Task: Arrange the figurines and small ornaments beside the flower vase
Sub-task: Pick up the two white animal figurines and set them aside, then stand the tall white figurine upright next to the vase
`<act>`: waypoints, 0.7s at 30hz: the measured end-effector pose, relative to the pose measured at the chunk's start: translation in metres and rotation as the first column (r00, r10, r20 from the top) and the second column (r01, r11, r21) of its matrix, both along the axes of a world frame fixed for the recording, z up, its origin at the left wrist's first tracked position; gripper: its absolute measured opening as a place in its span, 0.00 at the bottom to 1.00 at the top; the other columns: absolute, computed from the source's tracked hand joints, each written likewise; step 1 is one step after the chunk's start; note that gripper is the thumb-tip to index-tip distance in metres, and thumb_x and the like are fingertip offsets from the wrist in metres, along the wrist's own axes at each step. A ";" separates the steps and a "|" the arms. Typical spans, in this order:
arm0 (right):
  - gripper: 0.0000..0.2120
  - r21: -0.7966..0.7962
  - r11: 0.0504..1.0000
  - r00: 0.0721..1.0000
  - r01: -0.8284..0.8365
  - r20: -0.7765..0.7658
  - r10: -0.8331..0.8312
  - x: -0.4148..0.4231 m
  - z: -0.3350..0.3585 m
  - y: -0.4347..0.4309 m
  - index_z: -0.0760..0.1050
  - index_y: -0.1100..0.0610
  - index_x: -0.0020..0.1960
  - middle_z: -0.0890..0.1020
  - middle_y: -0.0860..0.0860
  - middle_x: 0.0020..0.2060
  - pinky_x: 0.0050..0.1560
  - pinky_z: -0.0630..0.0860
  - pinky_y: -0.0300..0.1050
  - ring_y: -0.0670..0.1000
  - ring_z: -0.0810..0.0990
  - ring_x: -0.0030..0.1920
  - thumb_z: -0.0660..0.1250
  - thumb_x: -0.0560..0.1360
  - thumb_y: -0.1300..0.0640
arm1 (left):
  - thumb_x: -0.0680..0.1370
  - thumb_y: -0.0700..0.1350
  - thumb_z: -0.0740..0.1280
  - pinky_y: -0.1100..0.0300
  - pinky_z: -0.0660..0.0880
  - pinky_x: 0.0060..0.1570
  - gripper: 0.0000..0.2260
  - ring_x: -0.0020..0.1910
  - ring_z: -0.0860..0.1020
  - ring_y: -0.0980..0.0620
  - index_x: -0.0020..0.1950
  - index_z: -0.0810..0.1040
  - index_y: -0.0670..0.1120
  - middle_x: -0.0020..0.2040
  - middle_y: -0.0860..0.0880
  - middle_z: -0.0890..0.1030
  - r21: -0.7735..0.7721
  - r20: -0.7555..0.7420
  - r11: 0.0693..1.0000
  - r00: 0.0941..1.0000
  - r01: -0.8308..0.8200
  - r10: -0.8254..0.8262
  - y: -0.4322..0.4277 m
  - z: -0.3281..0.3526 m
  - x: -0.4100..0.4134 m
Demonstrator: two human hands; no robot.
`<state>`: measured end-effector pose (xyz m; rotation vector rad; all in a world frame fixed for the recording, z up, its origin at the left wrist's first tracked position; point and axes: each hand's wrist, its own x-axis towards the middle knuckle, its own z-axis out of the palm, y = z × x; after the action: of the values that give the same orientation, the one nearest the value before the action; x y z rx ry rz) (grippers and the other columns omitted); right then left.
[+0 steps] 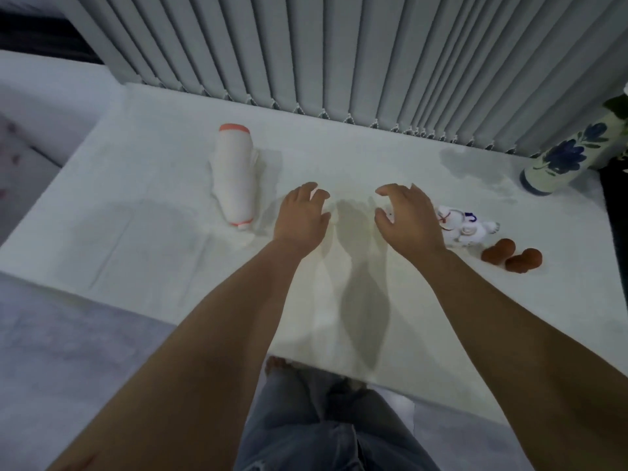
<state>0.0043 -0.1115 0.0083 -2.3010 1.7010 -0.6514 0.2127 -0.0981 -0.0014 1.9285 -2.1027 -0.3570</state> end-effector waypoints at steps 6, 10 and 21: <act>0.16 0.110 0.991 0.995 -0.079 -0.045 0.084 0.079 0.003 -0.003 0.75 0.59 0.61 0.82 0.55 0.55 0.60 0.70 0.51 0.60 0.78 0.56 0.65 0.75 0.56 | 0.77 0.46 0.64 0.48 0.56 0.75 0.17 0.72 0.67 0.43 0.66 0.74 0.47 0.72 0.44 0.71 -0.096 0.055 0.992 0.995 -0.076 0.082 -0.010 0.005 0.078; 0.21 0.227 0.972 0.996 -0.063 -0.051 0.076 0.147 0.004 -0.003 0.72 0.57 0.66 0.80 0.54 0.60 0.59 0.69 0.49 0.58 0.76 0.60 0.66 0.75 0.50 | 0.76 0.43 0.65 0.46 0.57 0.75 0.19 0.72 0.68 0.42 0.67 0.74 0.47 0.70 0.43 0.73 -0.158 0.111 0.987 0.993 -0.027 0.045 -0.023 0.013 0.139; 0.43 0.329 0.926 0.971 0.185 -0.204 -0.122 0.275 -0.023 -0.009 0.54 0.56 0.73 0.79 0.56 0.58 0.53 0.74 0.52 0.60 0.80 0.56 0.65 0.69 0.32 | 0.77 0.37 0.61 0.44 0.42 0.78 0.36 0.80 0.44 0.43 0.79 0.48 0.58 0.81 0.45 0.46 0.014 0.367 0.965 0.897 0.261 -0.248 -0.069 0.008 0.238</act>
<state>0.2794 -0.1209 -0.0145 -2.0433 1.9130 -0.1487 0.4511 -0.1667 0.0062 1.8119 -2.5905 -0.0013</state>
